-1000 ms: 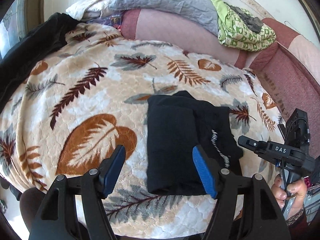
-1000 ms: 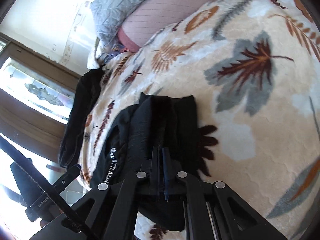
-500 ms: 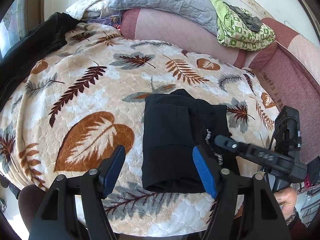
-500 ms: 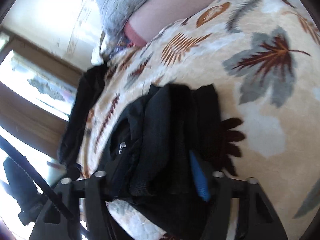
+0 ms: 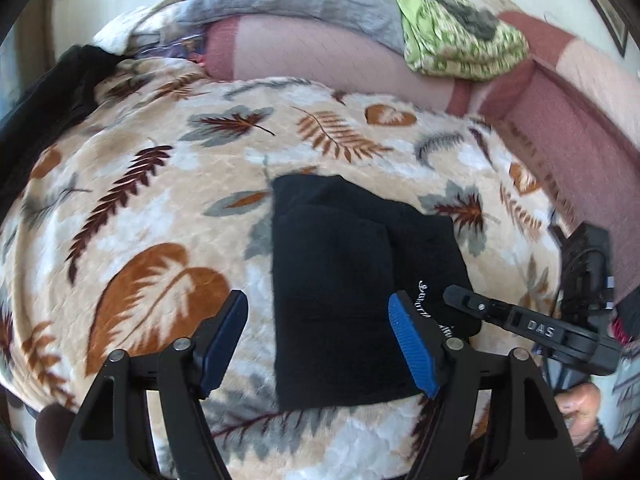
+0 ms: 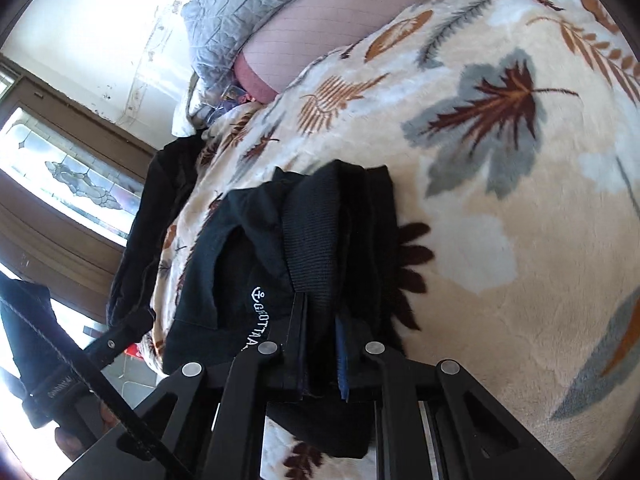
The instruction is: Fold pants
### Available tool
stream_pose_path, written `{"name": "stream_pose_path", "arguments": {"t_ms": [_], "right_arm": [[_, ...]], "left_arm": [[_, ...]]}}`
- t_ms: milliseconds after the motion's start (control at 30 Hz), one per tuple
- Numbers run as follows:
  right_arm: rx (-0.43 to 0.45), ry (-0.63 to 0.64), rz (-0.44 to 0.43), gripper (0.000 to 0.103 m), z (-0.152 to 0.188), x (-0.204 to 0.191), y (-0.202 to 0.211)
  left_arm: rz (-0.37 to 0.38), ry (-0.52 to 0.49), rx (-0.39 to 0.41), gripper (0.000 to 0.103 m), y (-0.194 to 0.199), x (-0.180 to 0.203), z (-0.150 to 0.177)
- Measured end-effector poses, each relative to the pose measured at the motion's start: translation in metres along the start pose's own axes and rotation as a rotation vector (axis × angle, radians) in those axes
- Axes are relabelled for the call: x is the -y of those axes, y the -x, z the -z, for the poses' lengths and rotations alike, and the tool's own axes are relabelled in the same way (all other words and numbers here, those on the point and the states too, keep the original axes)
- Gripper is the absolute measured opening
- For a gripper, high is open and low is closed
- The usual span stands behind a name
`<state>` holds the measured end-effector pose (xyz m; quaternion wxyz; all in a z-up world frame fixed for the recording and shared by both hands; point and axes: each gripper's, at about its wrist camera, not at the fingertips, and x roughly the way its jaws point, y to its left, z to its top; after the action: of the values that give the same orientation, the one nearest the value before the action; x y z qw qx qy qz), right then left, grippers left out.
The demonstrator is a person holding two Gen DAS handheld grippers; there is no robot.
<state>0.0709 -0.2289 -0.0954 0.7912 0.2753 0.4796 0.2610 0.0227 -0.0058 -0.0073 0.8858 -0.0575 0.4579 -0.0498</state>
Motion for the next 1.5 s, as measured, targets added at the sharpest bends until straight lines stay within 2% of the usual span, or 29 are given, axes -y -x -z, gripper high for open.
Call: {"name": "stream_pose_path", "arguments": {"t_ms": [133, 167, 233, 300, 433, 533, 567, 600, 667, 767, 867, 1067, 1200, 1500], "right_arm": [[0.022, 0.073, 0.052, 0.013, 0.004, -0.004, -0.001], [0.026, 0.094, 0.070, 0.014, 0.005, -0.006, -0.001], [0.030, 0.119, 0.092, 0.014, 0.006, -0.007, -0.002], [0.031, 0.115, 0.088, 0.016, 0.007, -0.003, -0.002], [0.028, 0.066, 0.047, 0.017, 0.006, 0.006, -0.002], [0.032, 0.101, 0.085, 0.022, 0.008, -0.001, 0.000], [0.037, 0.120, 0.112, 0.030, 0.009, -0.004, 0.001], [0.043, 0.135, 0.136, 0.044, 0.009, -0.006, 0.002], [0.060, 0.135, 0.202, 0.065, 0.011, -0.004, 0.006], [0.098, 0.069, 0.161, 0.065, 0.012, 0.011, 0.017], [0.146, 0.013, 0.148, 0.063, 0.015, 0.026, 0.027], [0.183, 0.020, 0.148, 0.062, 0.018, 0.033, 0.032], [0.201, 0.070, 0.177, 0.062, 0.022, 0.027, 0.029], [0.229, 0.113, 0.219, 0.064, 0.024, 0.018, 0.032]], "left_arm": [[0.004, 0.036, -0.119, 0.073, -0.044, -0.002, 0.013], [0.014, 0.055, -0.128, 0.075, -0.049, -0.005, 0.017], [0.042, 0.111, -0.124, 0.083, -0.053, -0.015, 0.022], [0.078, 0.162, -0.139, 0.087, -0.056, -0.025, 0.023], [0.110, 0.185, -0.144, 0.087, -0.049, -0.029, 0.023], [0.121, 0.202, -0.137, 0.087, -0.035, -0.031, 0.023], [0.127, 0.206, -0.128, 0.087, -0.027, -0.032, 0.022], [0.128, 0.208, -0.112, 0.087, -0.018, -0.034, 0.022], [0.111, 0.204, -0.082, 0.087, -0.003, -0.036, 0.021], [0.051, 0.195, -0.038, 0.087, 0.015, -0.040, 0.018], [-0.002, 0.204, -0.028, 0.087, 0.021, -0.044, 0.017], [-0.098, 0.119, -0.044, 0.087, 0.019, -0.023, 0.018], [-0.134, 0.046, -0.044, 0.087, 0.019, -0.001, 0.019], [-0.164, -0.082, -0.025, 0.087, 0.019, 0.039, 0.022]]}}
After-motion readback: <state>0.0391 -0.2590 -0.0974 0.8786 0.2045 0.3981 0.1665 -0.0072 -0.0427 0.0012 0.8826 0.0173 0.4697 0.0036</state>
